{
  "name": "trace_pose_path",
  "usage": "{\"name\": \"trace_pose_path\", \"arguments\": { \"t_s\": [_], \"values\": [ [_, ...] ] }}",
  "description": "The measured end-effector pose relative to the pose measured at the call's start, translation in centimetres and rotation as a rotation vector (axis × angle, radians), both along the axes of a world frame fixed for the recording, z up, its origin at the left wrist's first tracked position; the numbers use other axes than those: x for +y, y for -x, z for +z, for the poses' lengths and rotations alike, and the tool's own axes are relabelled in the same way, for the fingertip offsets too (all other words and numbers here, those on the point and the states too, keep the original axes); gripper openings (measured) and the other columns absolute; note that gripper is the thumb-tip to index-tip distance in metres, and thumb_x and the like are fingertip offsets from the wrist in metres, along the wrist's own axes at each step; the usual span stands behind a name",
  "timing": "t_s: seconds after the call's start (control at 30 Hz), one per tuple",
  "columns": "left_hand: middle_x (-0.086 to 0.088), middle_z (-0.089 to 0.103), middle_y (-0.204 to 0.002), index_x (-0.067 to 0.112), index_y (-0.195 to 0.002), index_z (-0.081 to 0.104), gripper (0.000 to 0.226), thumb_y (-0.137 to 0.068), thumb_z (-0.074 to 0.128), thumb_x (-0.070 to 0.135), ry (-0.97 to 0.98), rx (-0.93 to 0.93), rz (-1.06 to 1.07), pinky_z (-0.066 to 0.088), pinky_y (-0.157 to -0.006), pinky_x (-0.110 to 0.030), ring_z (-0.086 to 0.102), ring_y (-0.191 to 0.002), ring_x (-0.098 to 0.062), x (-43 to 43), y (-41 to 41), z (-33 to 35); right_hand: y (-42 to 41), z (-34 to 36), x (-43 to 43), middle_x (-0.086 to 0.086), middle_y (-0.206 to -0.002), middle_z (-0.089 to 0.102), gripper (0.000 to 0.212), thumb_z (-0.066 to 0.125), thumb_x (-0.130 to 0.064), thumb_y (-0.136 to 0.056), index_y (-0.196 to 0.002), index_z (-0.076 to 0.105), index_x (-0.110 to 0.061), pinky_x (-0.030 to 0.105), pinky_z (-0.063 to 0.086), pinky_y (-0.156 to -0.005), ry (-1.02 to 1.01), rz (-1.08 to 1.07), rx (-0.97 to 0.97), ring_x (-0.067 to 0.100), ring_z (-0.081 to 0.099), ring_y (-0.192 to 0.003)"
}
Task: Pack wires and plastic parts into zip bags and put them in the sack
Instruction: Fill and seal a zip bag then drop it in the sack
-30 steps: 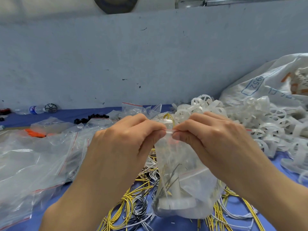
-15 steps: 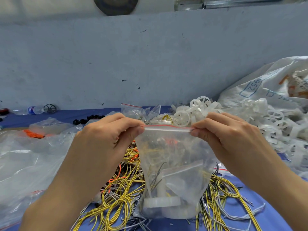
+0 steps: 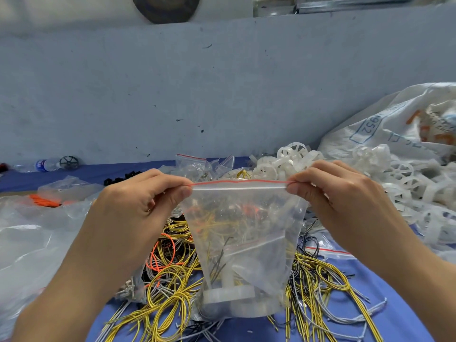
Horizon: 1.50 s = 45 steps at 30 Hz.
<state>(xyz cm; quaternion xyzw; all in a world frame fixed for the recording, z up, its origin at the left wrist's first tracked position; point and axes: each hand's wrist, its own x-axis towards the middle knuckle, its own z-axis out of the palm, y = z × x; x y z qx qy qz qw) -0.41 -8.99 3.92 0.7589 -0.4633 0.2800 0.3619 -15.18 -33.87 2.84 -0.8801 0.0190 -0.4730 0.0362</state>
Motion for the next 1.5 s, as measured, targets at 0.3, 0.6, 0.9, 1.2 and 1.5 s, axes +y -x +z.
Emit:
{"name": "trace_pose_path", "arguments": {
  "t_s": [0.3,0.6,0.9,1.2,1.5],
  "values": [
    [0.024,0.067,-0.090,0.029,-0.098,0.073,0.016,-0.088,0.061,0.033,0.022,-0.011,-0.026,0.045,-0.069,-0.008,0.062,-0.084,0.000,-0.4,0.0,-0.1,0.0,-0.3,-0.9,-0.018,-0.085,0.060,0.023,0.055,-0.041,-0.096,-0.090,0.070,-0.025,0.040,0.050,-0.064,-0.158,0.043,-0.035,0.015,0.056,-0.076],
    [0.024,0.066,-0.089,0.035,-0.098,0.069,0.012,-0.090,0.065,0.043,0.016,-0.003,-0.204,0.041,-0.061,-0.013,0.060,-0.075,-0.001,-10.8,0.1,3.0,5.8,3.3,-6.4,-0.006,-0.094,0.066,0.017,0.060,-0.033,-0.095,-0.096,0.072,-0.021,0.044,0.051,-0.073,-0.261,-0.158,-0.007,0.022,0.062,-0.087],
    [-0.006,0.069,-0.068,0.012,-0.095,0.077,0.015,-0.093,0.064,0.019,-0.014,0.526,-0.587,0.049,-0.051,-0.021,0.061,-0.051,-0.017,-39.1,10.1,12.2,17.7,12.7,-22.5,0.009,-0.107,0.071,0.020,0.058,-0.028,-0.097,-0.105,0.074,-0.019,0.030,0.042,-0.075,-0.417,-0.730,-0.155,0.030,0.062,-0.102],
    [-0.008,0.070,-0.075,0.010,-0.090,0.075,0.008,-0.091,0.067,0.012,0.184,0.693,-0.889,0.058,-0.070,-0.036,0.067,-0.069,-0.017,-57.7,16.5,9.2,22.5,5.9,-28.4,0.009,-0.089,0.057,0.009,0.062,-0.005,-0.095,-0.100,0.069,-0.006,0.024,0.043,-0.058,0.153,-0.868,-0.278,0.015,0.049,-0.063],
    [0.002,0.076,-0.087,0.019,-0.095,0.079,0.013,-0.090,0.067,0.017,-0.276,0.392,-0.621,0.052,-0.078,-0.029,0.070,-0.084,-0.014,-62.8,9.8,-8.1,16.0,-9.4,-32.0,0.001,-0.109,0.056,0.027,0.057,-0.007,-0.088,-0.110,0.061,-0.022,0.033,0.041,-0.081,-0.157,-1.008,0.461,0.023,0.056,-0.106]
  ]
}}
